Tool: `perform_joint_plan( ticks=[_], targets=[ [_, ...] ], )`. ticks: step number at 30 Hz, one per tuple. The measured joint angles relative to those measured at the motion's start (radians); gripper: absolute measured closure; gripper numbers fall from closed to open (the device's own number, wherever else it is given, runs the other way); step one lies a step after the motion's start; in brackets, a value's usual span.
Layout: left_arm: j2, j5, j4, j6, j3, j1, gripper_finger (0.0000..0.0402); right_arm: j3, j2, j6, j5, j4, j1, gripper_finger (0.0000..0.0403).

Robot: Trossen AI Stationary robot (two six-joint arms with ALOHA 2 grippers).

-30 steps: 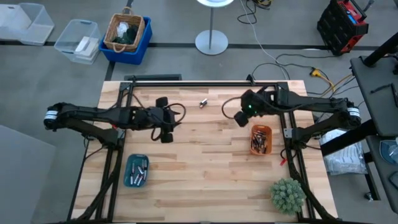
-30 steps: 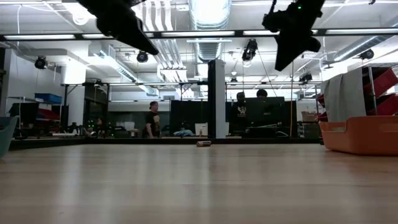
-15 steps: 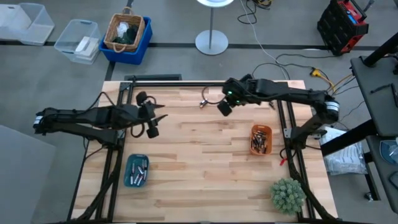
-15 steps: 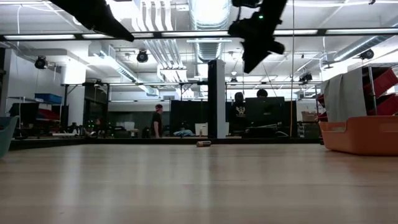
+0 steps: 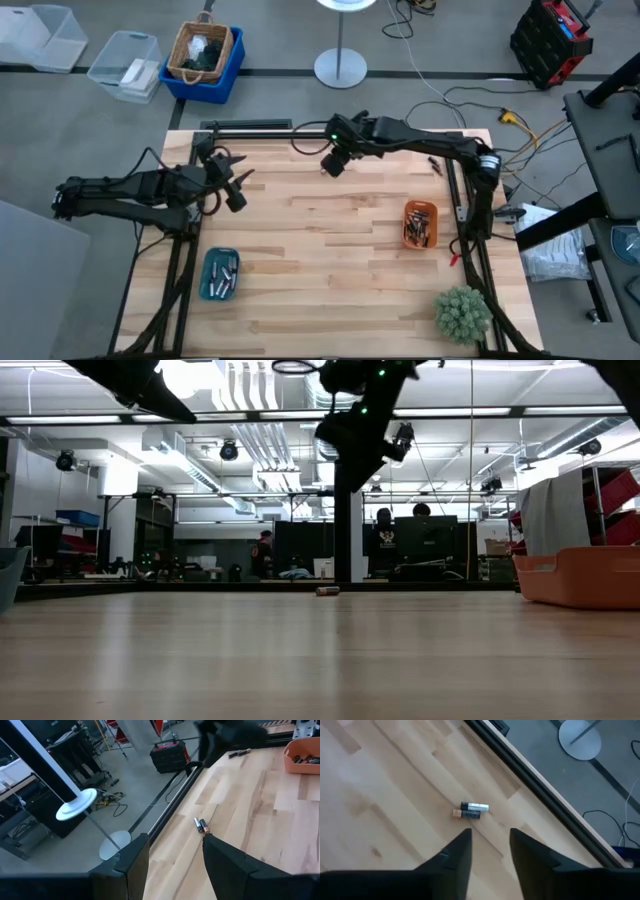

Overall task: Sort batteries
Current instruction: Put the silver battery into the blue bin

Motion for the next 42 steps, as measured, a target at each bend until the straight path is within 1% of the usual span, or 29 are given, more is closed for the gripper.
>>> perform_joint_plan(
  ticks=[3,8,12,15,21,26,32,42],
  targets=[
    [-0.007,0.0,-0.001,0.003,-0.006,0.0,0.0237,0.047,0.056,-0.006,-0.008,-0.003,-0.018,0.024],
    [-0.016,0.0,-0.006,0.004,-0.011,0.0,0.0237,0.116,0.15,-0.022,-0.02,-0.001,-0.046,0.0195],
    [-0.02,-0.005,-0.009,0.004,-0.011,0.0,0.0237,0.148,0.213,-0.032,-0.088,0.009,-0.071,0.017],
    [-0.023,-0.006,-0.01,0.004,-0.015,0.0,0.0237,0.153,0.254,-0.029,-0.114,0.009,-0.087,0.0153],
    [-0.028,-0.006,-0.016,0.004,-0.016,0.0,0.0237,0.153,0.328,-0.026,-0.19,0.033,-0.112,0.0132],
    [-0.028,-0.006,-0.016,0.005,-0.016,0.0,0.0237,0.153,0.372,-0.027,-0.22,0.08,-0.115,0.0119],
    [-0.027,-0.006,-0.016,0.005,-0.016,0.0,0.0237,0.153,0.401,-0.029,-0.227,0.114,-0.121,0.0103],
    [-0.025,-0.006,-0.016,0.005,-0.016,0.0,0.0237,0.15,0.404,-0.034,-0.225,0.129,-0.134,0.008]
  ],
)
